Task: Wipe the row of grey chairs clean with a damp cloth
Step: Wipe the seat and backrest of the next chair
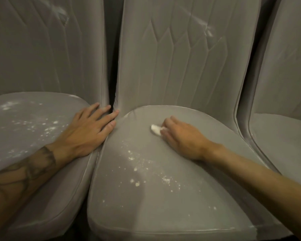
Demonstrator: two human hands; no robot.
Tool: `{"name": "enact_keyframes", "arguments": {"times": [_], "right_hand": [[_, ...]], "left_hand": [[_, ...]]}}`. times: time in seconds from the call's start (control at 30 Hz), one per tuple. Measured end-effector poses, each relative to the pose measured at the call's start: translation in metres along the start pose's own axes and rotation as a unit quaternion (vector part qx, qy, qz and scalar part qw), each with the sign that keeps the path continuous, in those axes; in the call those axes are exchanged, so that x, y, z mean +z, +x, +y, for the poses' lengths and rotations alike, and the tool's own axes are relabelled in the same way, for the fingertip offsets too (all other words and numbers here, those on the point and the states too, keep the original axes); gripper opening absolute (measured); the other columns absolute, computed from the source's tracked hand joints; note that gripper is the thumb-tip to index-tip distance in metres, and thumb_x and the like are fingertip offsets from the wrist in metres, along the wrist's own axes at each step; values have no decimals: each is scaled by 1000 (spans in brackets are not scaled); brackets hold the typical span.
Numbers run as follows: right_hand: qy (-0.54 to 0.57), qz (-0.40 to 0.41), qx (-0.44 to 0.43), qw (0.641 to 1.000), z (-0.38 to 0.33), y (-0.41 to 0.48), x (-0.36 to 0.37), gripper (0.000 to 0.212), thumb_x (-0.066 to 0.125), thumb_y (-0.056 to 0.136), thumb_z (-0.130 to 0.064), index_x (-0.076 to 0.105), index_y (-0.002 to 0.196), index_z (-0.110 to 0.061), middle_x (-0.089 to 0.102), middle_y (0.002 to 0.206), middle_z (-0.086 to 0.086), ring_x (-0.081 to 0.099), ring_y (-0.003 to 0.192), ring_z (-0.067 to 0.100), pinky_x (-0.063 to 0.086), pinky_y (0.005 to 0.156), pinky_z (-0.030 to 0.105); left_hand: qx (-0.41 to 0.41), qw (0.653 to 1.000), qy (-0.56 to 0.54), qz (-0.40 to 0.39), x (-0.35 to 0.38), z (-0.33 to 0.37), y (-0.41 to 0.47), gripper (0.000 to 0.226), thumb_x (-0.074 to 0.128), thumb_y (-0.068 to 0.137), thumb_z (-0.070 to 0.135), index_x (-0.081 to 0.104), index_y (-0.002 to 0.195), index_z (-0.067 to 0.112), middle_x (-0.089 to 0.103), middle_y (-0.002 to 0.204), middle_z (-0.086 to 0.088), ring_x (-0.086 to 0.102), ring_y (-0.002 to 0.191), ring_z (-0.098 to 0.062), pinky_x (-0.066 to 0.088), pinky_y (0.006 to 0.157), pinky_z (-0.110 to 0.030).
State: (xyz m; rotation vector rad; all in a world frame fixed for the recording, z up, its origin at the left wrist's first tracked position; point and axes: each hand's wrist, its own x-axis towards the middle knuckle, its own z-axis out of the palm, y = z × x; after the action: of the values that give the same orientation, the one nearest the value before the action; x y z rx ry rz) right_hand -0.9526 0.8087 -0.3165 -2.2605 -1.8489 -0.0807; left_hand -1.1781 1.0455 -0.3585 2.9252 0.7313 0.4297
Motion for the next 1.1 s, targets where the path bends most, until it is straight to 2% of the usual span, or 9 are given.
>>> {"name": "enact_keyframes", "arguments": {"times": [0.1, 0.27, 0.33, 0.53, 0.7, 0.77, 0.9, 0.97, 1.1], "right_hand": [[-6, 0, 90, 996, 0, 30, 2, 30, 35, 108, -37, 49, 118, -12, 53, 118, 11, 56, 106, 36, 43, 90, 44], [83, 19, -132, 988, -60, -1, 19, 22, 34, 107, -45, 46, 108, -27, 48, 101, -5, 52, 82, 18, 39, 74, 32], [80, -2, -160, 984, -52, -4, 14, 20, 33, 107, -46, 46, 109, -31, 47, 102, -8, 52, 84, 15, 41, 75, 30], [30, 5, 40, 999, -24, 66, 13, 30, 35, 108, -40, 52, 112, -16, 55, 115, 7, 56, 106, 32, 43, 92, 42], [89, 17, -171, 981, -70, 34, 32, 19, 34, 107, -48, 47, 106, -35, 46, 99, -14, 46, 80, 4, 35, 68, 22], [75, 3, -189, 979, -61, 35, 28, 21, 32, 107, -49, 48, 108, -35, 47, 101, -13, 48, 82, 5, 42, 72, 25], [29, 4, -26, 999, -43, 83, 20, 27, 36, 108, -37, 52, 114, -17, 51, 111, 3, 55, 100, 25, 44, 90, 42], [25, 8, -5, 1000, -57, 92, 24, 27, 37, 108, -35, 54, 116, -16, 52, 112, 7, 55, 100, 29, 44, 90, 44], [84, 29, -199, 976, -90, 49, 35, 23, 36, 107, -43, 52, 111, -28, 46, 99, -9, 48, 82, 8, 42, 75, 26]], "left_hand": [[6, 1000, -2, 4, 2, -2, 1, 62, 0, 101, 69, 10, 160, 54, 14, 171, 16, 4, 157, -12, 8, 124, -40], [7, 1000, 1, 10, 4, -5, 2, 57, 3, 104, 64, 8, 160, 54, 15, 171, 15, 4, 157, -12, 6, 123, -38], [5, 1000, 1, 13, 4, -4, 2, 57, 3, 105, 62, 10, 161, 52, 16, 171, 15, 5, 157, -13, 8, 123, -38], [5, 1000, -4, 21, 0, 1, 0, 60, 3, 103, 59, 16, 161, 50, 21, 170, 12, 9, 157, -16, 11, 125, -41], [9, 1000, 7, 17, 1, 0, 0, 61, 0, 104, 57, 13, 163, 48, 17, 171, 12, 6, 157, -15, 9, 126, -42], [10, 1000, 9, 18, 0, 0, -1, 62, 0, 104, 56, 15, 163, 46, 18, 171, 11, 7, 157, -16, 10, 126, -43], [6, 1000, 9, 17, -4, 3, -2, 62, 2, 105, 54, 18, 163, 44, 20, 170, 10, 9, 157, -17, 11, 127, -44], [6, 1000, 9, 18, -4, 4, -2, 61, 3, 105, 52, 19, 164, 43, 20, 170, 10, 9, 157, -17, 11, 127, -43], [9, 1000, -5, 16, -5, 4, -3, 62, 3, 105, 52, 20, 163, 43, 20, 170, 11, 8, 157, -17, 11, 128, -43]]}}
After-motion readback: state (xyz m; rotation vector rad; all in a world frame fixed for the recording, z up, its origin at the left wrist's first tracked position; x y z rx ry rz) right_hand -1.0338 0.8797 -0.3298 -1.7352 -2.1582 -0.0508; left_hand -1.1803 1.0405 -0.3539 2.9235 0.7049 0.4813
